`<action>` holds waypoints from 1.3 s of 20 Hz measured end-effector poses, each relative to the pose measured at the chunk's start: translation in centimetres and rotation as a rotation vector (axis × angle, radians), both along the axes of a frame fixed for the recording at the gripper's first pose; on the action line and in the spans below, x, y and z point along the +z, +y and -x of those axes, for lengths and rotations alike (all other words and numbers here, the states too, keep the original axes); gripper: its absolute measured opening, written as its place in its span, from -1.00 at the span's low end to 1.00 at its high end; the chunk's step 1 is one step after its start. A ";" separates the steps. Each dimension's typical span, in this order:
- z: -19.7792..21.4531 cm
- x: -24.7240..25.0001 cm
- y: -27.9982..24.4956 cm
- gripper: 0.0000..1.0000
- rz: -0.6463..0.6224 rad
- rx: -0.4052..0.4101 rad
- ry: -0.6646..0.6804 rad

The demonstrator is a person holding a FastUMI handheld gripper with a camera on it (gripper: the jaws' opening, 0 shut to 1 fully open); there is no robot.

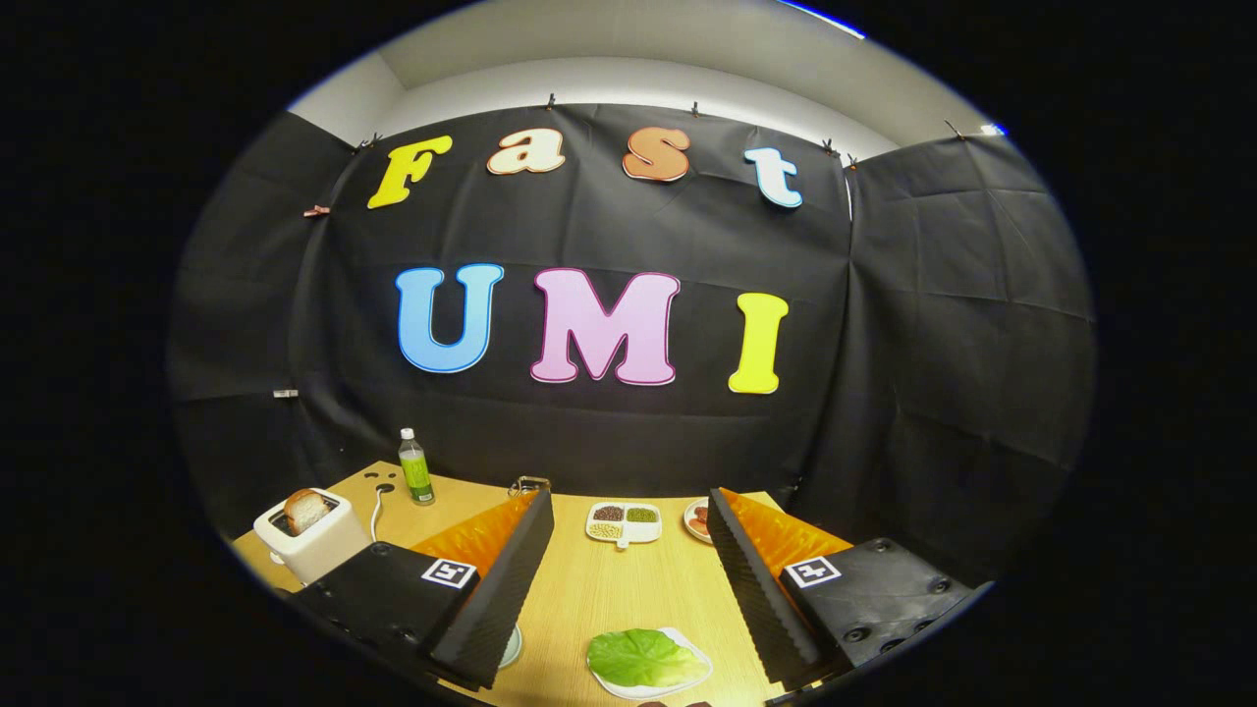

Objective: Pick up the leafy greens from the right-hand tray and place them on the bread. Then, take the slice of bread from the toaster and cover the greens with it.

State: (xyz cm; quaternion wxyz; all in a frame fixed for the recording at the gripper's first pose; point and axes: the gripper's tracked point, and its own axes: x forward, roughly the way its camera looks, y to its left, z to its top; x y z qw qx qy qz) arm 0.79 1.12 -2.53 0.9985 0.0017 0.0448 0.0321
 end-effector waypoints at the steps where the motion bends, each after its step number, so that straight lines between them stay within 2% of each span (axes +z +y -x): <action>1: -0.1 -0.1 0.1 0.95 -0.003 0.001 0.006; 15: -2.2 -6.2 -0.5 0.96 -0.039 0.040 0.167; 21: -2.2 -12.5 -1.5 0.96 -0.008 0.080 0.295; 26: -2.0 -19.2 -1.7 0.96 0.040 0.168 0.439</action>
